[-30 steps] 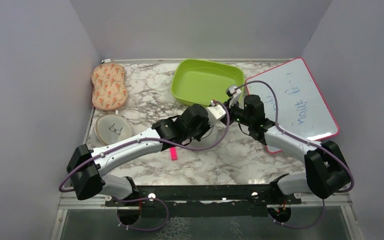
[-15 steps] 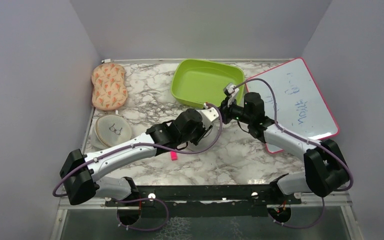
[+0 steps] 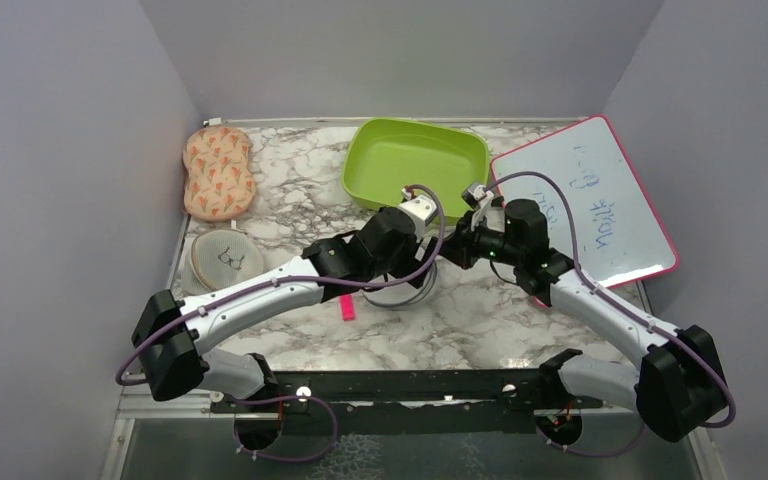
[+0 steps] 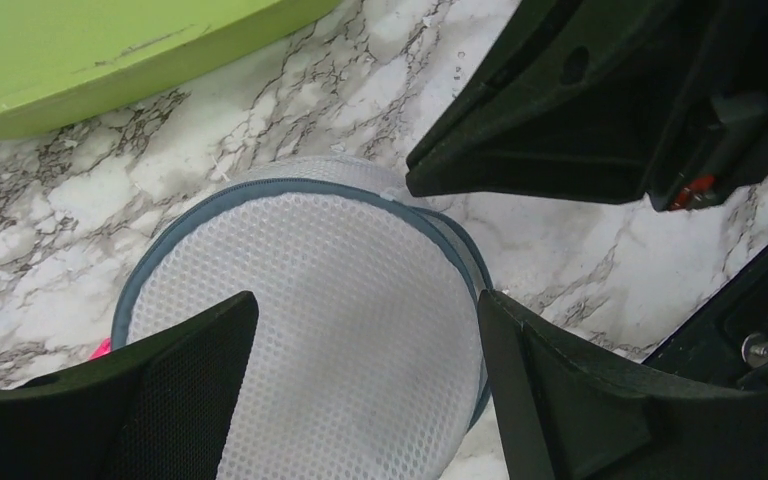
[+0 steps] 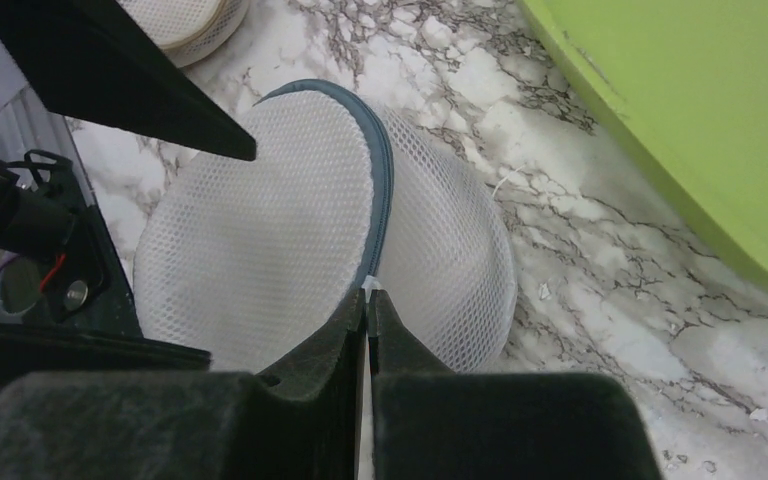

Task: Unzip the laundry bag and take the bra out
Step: Unzip the laundry bag at the center of the board.

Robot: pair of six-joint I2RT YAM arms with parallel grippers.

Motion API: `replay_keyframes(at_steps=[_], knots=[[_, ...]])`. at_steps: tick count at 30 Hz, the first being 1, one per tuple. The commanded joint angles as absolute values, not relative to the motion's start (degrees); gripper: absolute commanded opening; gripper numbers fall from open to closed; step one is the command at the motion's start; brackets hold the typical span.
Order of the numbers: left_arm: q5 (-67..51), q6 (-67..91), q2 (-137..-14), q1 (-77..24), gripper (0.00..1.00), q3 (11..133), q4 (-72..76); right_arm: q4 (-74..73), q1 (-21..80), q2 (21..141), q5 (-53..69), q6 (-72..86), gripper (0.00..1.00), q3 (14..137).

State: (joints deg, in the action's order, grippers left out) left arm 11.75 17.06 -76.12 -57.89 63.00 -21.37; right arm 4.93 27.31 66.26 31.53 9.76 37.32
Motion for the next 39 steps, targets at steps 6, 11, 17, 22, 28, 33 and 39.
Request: replay_keyframes(at_steps=[6,11,17,22,28,33,39], knots=[[11.7,22.4,-81.5,-58.7,0.8,61.9,-14.5,3.4,27.3,63.8,32.5,14.2,0.01,34.1],[19.3,21.9,-83.6,-61.7,0.81,63.1,-15.8,3.6,27.3,63.4,32.0,14.3,0.01,34.4],[27.5,21.9,-85.0,-64.3,0.62,62.4,-18.8,3.7,27.3,63.2,32.3,14.9,0.01,34.3],[27.6,21.7,-83.7,-64.5,0.29,60.8,-19.1,4.0,27.3,62.9,33.3,14.8,0.01,34.0],[26.0,21.0,-81.8,-64.4,0.0,59.8,-19.0,4.6,27.2,64.1,35.4,16.3,0.02,33.8],[24.2,21.0,-79.8,-64.5,0.0,58.5,-18.6,9.1,26.7,65.4,40.3,18.5,0.24,32.9],[22.4,18.0,-78.0,-64.5,0.0,57.4,-17.7,11.4,21.7,70.1,50.8,18.3,0.42,33.4]])
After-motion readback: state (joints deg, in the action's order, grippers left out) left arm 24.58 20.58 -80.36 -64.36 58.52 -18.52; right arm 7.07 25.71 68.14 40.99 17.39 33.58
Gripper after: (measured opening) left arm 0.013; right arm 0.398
